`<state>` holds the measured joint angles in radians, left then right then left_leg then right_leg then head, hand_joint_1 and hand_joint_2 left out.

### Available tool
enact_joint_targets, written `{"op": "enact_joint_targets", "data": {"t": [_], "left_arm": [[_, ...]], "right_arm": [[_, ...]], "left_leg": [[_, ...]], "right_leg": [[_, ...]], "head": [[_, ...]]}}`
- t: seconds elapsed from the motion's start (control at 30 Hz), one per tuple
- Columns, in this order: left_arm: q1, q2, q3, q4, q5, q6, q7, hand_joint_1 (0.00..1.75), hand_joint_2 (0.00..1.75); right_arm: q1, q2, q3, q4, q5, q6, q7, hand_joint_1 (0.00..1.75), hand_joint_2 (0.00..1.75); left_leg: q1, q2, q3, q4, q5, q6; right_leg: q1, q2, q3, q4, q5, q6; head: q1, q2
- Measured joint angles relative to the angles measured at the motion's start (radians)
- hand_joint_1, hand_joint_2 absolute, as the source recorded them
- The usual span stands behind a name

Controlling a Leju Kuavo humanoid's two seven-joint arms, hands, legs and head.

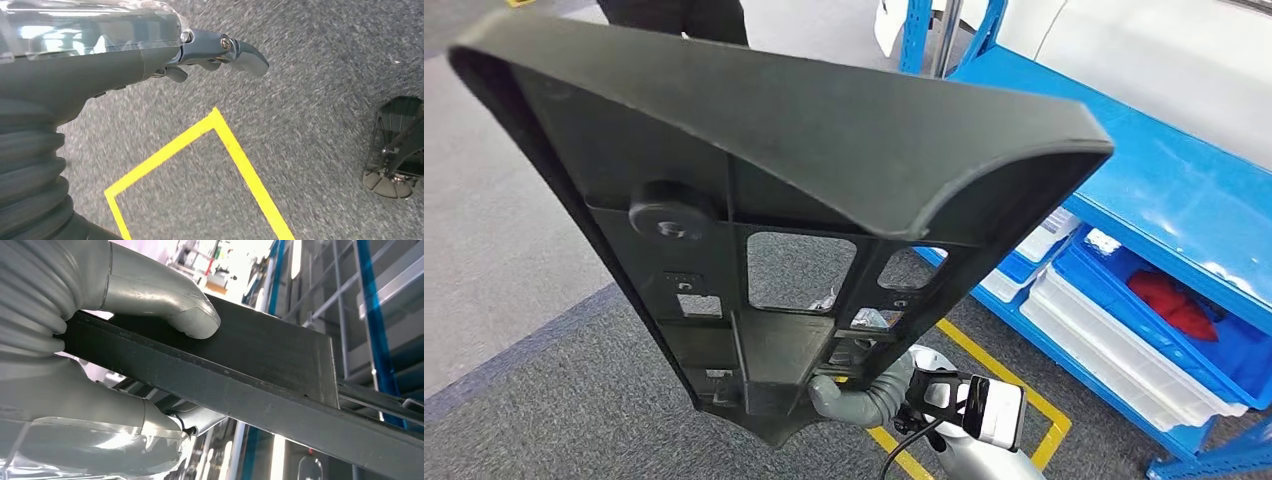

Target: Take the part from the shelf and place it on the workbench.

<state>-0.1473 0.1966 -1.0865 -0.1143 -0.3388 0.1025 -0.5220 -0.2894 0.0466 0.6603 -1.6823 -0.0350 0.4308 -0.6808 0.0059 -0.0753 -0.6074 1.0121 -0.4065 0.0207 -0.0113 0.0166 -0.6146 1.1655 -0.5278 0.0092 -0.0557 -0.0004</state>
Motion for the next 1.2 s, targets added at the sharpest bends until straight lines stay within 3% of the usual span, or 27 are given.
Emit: {"op": "enact_joint_targets", "data": {"t": [0.07, 0.13, 0.2, 0.27, 0.33, 0.4, 0.43, 0.5, 0.57, 0.63, 0.7, 0.77, 0.87, 0.9, 0.93, 0.97, 1.0, 1.07, 1.13, 1.2], "left_arm": [[-0.002, -0.004, -0.003, 0.0, 0.0, -0.001, 0.001, 0.0, 1.75], [-0.002, -0.007, -0.005, 0.0, 0.0, -0.002, 0.003, 0.0, 1.75], [0.003, -0.008, -0.005, 0.0, 0.0, -0.002, 0.002, 0.0, 1.75], [0.003, -0.01, -0.005, 0.0, 0.0, -0.002, 0.001, 0.0, 1.75], [-0.001, -0.011, -0.005, 0.0, 0.0, -0.002, 0.001, 0.0, 1.75], [-0.001, -0.013, -0.005, 0.0, 0.0, -0.002, 0.002, 0.0, 1.75], [0.001, -0.014, -0.005, 0.0, 0.0, -0.001, 0.002, 0.0, 1.75], [0.004, -0.014, -0.006, 0.0, 0.0, 0.003, 0.006, 0.0, 1.75], [0.002, -0.015, -0.006, 0.0, 0.0, 0.011, 0.014, 0.0, 1.75], [0.001, -0.017, -0.008, 0.0, 0.0, 0.017, 0.023, 0.0, 1.75], [0.005, -0.018, -0.012, 0.0, 0.0, 0.019, 0.028, 0.0, 1.75], [0.006, -0.018, -0.018, 0.0, 0.0, 0.018, 0.031, 0.0, 1.75], [0.002, -0.019, -0.024, 0.0, 0.0, 0.018, 0.034, 0.0, 1.75], [0.002, -0.019, -0.026, 0.0, 0.0, 0.018, 0.034, 0.0, 1.75], [0.003, -0.02, -0.027, 0.0, 0.0, 0.017, 0.035, 0.0, 1.75], [0.004, -0.02, -0.028, 0.0, 0.0, 0.017, 0.035, 0.0, 1.75], [0.004, -0.021, -0.029, 0.0, 0.0, 0.016, 0.035, 0.0, 1.75], [0.003, -0.024, -0.03, 0.0, 0.0, 0.015, 0.035, 0.0, 1.75], [0.002, -0.027, -0.033, 0.0, 0.0, 0.016, 0.036, 0.0, 1.75], [0.005, -0.028, -0.037, 0.0, 0.0, 0.018, 0.037, 0.0, 1.75]], "right_arm": [[0.0, 0.0, 0.0, 0.0, 0.0, 0.002, 0.0, 1.75, 1.75], [-0.001, 0.001, 0.0, 0.001, -0.002, 0.005, 0.0, 1.75, 1.75], [-0.002, 0.002, 0.0, 0.002, -0.004, 0.012, 0.0, 1.75, 1.75], [-0.003, 0.005, 0.0, 0.003, -0.007, 0.018, 0.0, 1.75, 1.75], [-0.003, 0.007, 0.0, 0.004, -0.01, 0.019, 0.0, 1.75, 1.75], [-0.001, 0.007, 0.0, 0.007, -0.01, 0.019, 0.0, 1.75, 1.75], [-0.001, 0.007, 0.0, 0.009, -0.011, 0.019, 0.0, 1.75, 1.75], [0.0, 0.007, 0.0, 0.011, -0.013, 0.02, 0.0, 1.75, 1.75], [0.0, 0.007, 0.0, 0.011, -0.015, 0.02, 0.0, 1.75, 1.75], [0.002, 0.007, 0.001, 0.011, -0.015, 0.02, 0.001, 1.75, 1.75], [0.004, 0.007, 0.001, 0.011, -0.016, 0.018, 0.001, 1.75, 1.75], [0.006, 0.007, 0.001, 0.012, -0.016, 0.018, 0.001, 1.75, 1.75], [0.014, 0.006, 0.001, 0.016, -0.017, 0.017, 0.0, 1.75, 1.75], [0.019, 0.005, 0.001, 0.018, -0.017, 0.017, 0.0, 1.75, 1.75], [0.023, 0.004, 0.001, 0.021, -0.017, 0.017, 0.0, 1.75, 1.75], [0.026, 0.002, 0.001, 0.023, -0.017, 0.018, 0.0, 1.75, 1.75], [0.027, 0.002, 0.001, 0.025, -0.018, 0.018, 0.0, 1.75, 1.75], [0.028, 0.001, 0.001, 0.026, -0.019, 0.019, 0.0, 1.75, 1.75], [0.031, 0.001, 0.001, 0.027, -0.019, 0.02, 0.0, 1.75, 1.75], [0.035, 0.001, 0.001, 0.028, -0.019, 0.022, 0.0, 1.75, 1.75]], "left_leg": [[0.001, -0.024, -0.005, 0.004, 0.002, -0.007], [0.006, -0.045, -0.013, 0.002, 0.008, -0.021], [0.009, -0.056, -0.018, 0.0, 0.011, -0.033], [0.006, -0.012, -0.04, 0.043, -0.016, -0.04], [0.006, 0.046, -0.095, 0.163, -0.08, -0.045], [0.01, 0.064, -0.143, 0.267, -0.117, -0.052], [0.012, 0.067, -0.142, 0.272, -0.111, -0.054], [0.015, 0.084, -0.08, 0.167, -0.058, -0.056], [0.011, 0.121, -0.011, 0.044, -0.021, -0.046], [0.004, 0.134, 0.006, 0.008, -0.018, -0.03], [0.003, 0.115, 0.004, 0.004, -0.014, -0.018], [0.006, 0.095, 0.006, -0.002, -0.01, -0.006], [0.004, 0.061, 0.005, -0.006, -0.005, 0.005], [0.002, 0.048, 0.004, -0.006, -0.004, 0.006], [0.0, 0.034, 0.004, -0.005, -0.004, 0.007], [-0.001, 0.02, 0.004, -0.003, -0.004, 0.007], [-0.002, 0.006, 0.004, -0.002, -0.004, 0.007], [-0.003, -0.02, 0.001, 0.003, -0.003, 0.004], [0.001, -0.043, -0.007, 0.004, 0.0, -0.006], [0.004, -0.064, -0.012, -0.001, 0.006, -0.021]], "right_leg": [[-0.001, 0.052, 0.048, -0.115, 0.048, -0.007], [0.0, 0.076, 0.058, -0.146, 0.053, -0.009], [0.0, 0.052, 0.062, -0.157, 0.059, -0.014], [-0.003, 0.022, 0.071, -0.173, 0.067, -0.024], [0.0, -0.009, 0.075, -0.179, 0.068, -0.03], [0.003, -0.04, 0.074, -0.177, 0.066, -0.031], [0.004, -0.053, 0.073, -0.175, 0.064, -0.03], [0.005, -0.079, 0.075, -0.17, 0.058, -0.026], [0.008, -0.1, 0.078, -0.166, 0.051, -0.018], [0.013, -0.116, 0.08, -0.163, 0.047, -0.007], [0.014, -0.129, 0.083, -0.163, 0.043, 0.004], [0.008, -0.103, 0.074, -0.134, 0.017, 0.014], [0.004, -0.035, -0.012, 0.047, -0.075, 0.017], [0.005, -0.028, -0.042, 0.104, -0.091, 0.016], [0.005, -0.024, -0.059, 0.13, -0.089, 0.014], [0.005, -0.022, -0.057, 0.117, -0.067, 0.011], [0.005, -0.015, -0.036, 0.064, -0.029, 0.006], [0.004, 0.035, 0.024, -0.076, 0.037, -0.003], [0.005, 0.073, 0.052, -0.145, 0.057, -0.007], [0.005, 0.059, 0.055, -0.155, 0.06, -0.012]], "head": [[0.0, 0.0], [0.0, 0.0], [0.0, 0.0], [0.0, 0.0], [0.0, 0.0], [0.0, 0.0], [0.0, 0.0], [0.0, 0.0], [0.0, 0.0], [0.0, 0.0], [0.0, 0.0], [0.0, 0.0], [0.0, 0.0], [0.0, 0.0], [0.0, 0.0], [0.0, 0.0], [0.0, 0.0], [0.0, 0.0], [0.0, 0.0], [0.0, 0.0]]}}
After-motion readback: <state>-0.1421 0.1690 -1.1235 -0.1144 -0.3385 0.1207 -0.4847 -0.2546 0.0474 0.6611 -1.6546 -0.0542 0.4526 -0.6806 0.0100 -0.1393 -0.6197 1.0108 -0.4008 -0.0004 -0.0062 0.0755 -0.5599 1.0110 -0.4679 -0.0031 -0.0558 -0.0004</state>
